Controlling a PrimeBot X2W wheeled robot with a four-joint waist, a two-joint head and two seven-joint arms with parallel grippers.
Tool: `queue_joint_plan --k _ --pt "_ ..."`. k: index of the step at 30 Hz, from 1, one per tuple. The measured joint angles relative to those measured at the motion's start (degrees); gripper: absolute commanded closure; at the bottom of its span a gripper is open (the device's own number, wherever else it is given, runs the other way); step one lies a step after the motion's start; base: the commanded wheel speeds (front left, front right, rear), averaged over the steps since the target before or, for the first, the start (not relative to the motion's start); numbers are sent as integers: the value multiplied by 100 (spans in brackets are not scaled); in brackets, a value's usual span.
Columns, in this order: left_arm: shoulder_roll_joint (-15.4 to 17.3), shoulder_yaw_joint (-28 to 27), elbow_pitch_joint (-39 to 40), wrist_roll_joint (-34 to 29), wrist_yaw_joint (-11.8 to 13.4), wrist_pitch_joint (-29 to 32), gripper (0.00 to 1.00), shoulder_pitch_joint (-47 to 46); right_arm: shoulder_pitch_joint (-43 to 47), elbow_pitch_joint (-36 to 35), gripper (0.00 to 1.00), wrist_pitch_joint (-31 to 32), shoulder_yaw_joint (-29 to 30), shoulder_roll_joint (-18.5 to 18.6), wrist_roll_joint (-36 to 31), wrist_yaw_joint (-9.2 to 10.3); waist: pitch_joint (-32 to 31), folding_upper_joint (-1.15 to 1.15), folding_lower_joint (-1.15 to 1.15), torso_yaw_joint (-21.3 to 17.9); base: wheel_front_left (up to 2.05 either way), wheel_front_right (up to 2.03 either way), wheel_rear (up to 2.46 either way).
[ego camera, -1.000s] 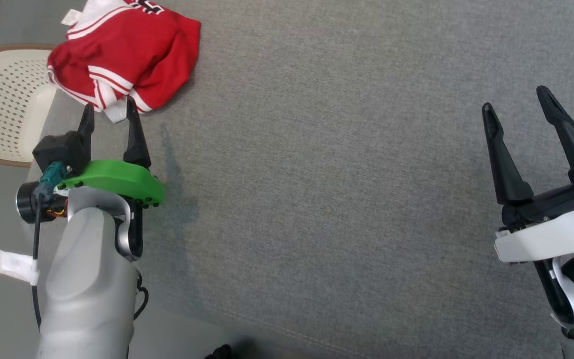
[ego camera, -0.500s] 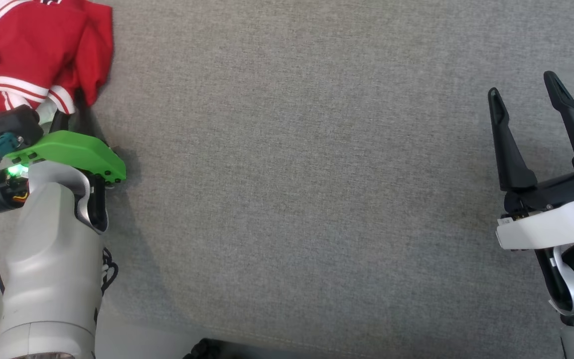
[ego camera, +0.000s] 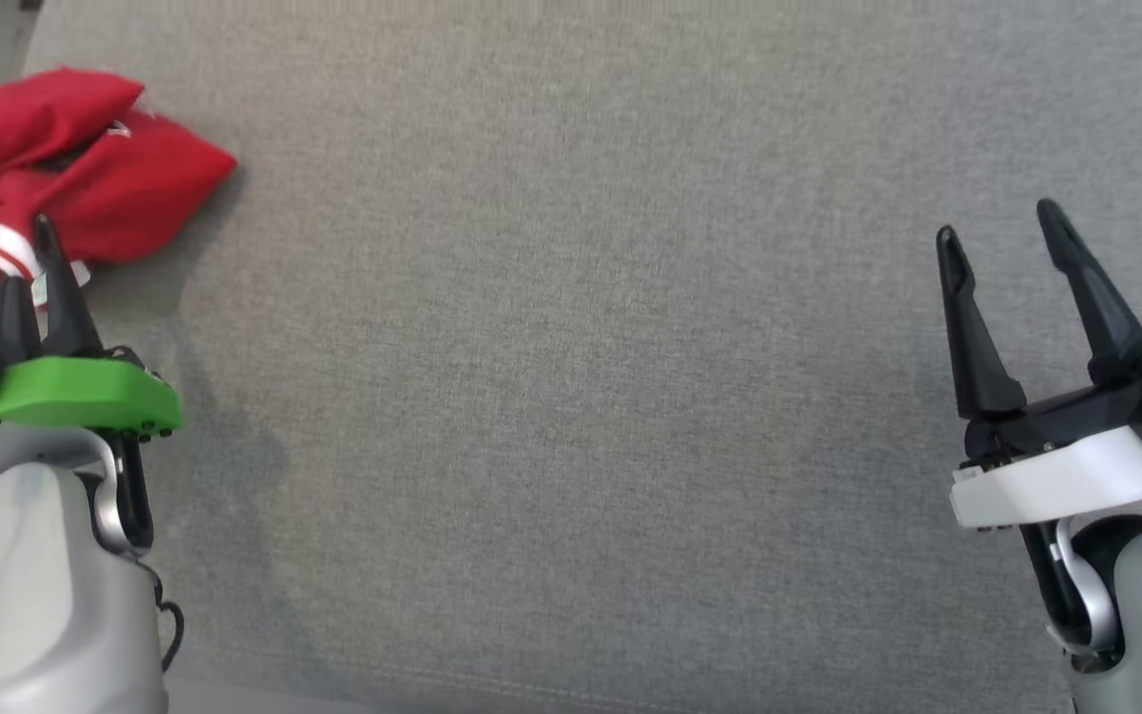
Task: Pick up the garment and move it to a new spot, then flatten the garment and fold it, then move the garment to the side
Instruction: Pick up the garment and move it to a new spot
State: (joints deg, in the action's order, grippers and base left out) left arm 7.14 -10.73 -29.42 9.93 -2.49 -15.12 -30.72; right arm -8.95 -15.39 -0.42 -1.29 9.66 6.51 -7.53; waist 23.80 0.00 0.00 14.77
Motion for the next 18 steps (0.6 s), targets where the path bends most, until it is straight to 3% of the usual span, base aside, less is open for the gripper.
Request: queue_joint_plan --k 7,18 --pt "-168 127 1319 -290 48 -1 100 842 259 199 0 -137 -146 -152 45 0 -665 0 0 -138 0 0 0" --pt "-364 1096 1989 -343 -113 287 100 1599 456 413 0 -380 -443 -285 178 0 -1350 0 0 -779 0 0 0"
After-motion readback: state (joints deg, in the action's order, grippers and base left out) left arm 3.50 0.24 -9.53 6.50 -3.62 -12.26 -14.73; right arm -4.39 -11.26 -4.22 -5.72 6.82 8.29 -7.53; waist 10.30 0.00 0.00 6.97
